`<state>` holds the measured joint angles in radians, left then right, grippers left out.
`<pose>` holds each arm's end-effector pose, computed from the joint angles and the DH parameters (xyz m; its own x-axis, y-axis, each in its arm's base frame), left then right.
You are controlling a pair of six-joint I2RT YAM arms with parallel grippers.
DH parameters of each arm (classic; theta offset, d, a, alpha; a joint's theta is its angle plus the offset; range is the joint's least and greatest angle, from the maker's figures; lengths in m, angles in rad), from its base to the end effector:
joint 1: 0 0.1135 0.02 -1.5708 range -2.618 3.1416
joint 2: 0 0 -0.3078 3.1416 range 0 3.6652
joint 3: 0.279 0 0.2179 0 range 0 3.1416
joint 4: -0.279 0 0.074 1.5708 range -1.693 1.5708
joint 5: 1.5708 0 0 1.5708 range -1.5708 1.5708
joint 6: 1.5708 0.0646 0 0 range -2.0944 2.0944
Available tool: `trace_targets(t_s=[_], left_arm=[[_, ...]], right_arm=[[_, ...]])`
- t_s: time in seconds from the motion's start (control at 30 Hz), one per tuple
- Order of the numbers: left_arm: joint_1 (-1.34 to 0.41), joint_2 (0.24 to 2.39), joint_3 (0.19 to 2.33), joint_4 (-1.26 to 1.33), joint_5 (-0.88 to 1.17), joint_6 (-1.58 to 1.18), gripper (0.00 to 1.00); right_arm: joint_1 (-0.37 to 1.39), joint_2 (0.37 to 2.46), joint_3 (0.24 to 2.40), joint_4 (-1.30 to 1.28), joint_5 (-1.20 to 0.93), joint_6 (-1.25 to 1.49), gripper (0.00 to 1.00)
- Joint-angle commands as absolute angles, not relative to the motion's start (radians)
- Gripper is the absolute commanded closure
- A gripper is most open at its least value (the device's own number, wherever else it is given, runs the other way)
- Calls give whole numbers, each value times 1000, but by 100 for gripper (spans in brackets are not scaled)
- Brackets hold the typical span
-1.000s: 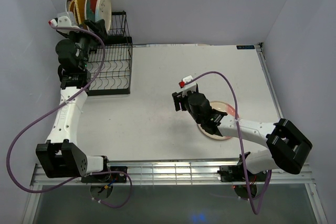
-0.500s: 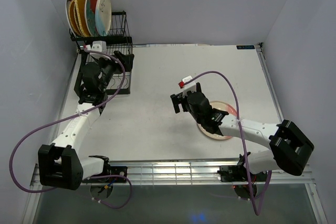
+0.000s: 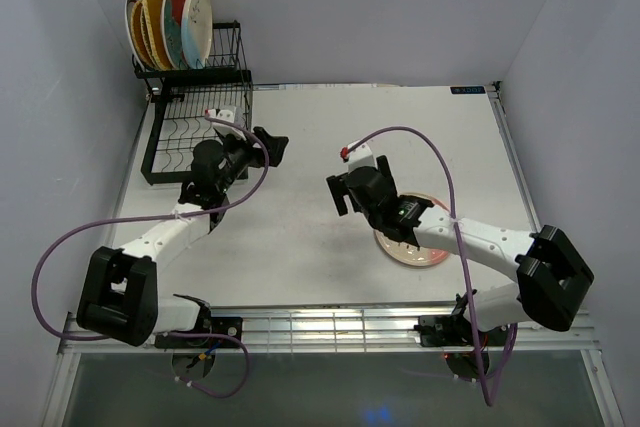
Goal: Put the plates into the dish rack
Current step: Pick up the plate at the center of the board.
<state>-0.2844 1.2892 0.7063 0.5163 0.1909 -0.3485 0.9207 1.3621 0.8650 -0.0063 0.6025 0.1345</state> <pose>0.2648 -0.0902 0.3348 -0.2162 -0.2861 -0.9335 0.4079 0.8422 -0.3526 0.1989 0.2011 0.3061 -0.3370 -0.2607 -0.9047 -0.3130 0.9373 -0.1534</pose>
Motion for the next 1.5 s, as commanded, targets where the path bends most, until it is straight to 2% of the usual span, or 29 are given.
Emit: trace_targets(t_s=[0.0, 0.17, 0.4, 0.67, 0.77, 0.8, 0.97, 1.1, 1.37, 1.4, 1.47], left_arm=[[-311, 1307, 687, 590, 158, -328, 2], [-331, 1338, 681, 600, 141, -310, 2], [-337, 1356, 673, 614, 126, -310, 2], [-344, 1379, 673, 621, 115, -304, 2], [-347, 1379, 672, 623, 100, -301, 2], [-347, 1381, 672, 623, 97, -301, 2], [-347, 1381, 670, 623, 95, -299, 2], [-347, 1382, 670, 623, 95, -298, 2], [-348, 1384, 670, 623, 89, -295, 2], [-348, 1384, 672, 623, 87, -295, 2], [-347, 1385, 670, 623, 87, -296, 2]], right_arm=[[913, 1390, 923, -176, 631, 198, 2], [913, 1416, 923, -235, 598, 193, 3], [911, 1462, 931, -354, 581, 225, 14], [911, 1523, 923, -472, 551, 317, 15], [911, 1539, 922, -474, 537, 327, 22], [911, 1540, 920, -472, 534, 334, 28], [911, 1569, 894, -453, 517, 328, 36], [908, 1580, 881, -448, 517, 325, 50], [888, 1600, 861, -416, 465, 288, 62], [885, 1601, 861, -416, 459, 287, 70], [879, 1605, 859, -410, 446, 279, 79]])
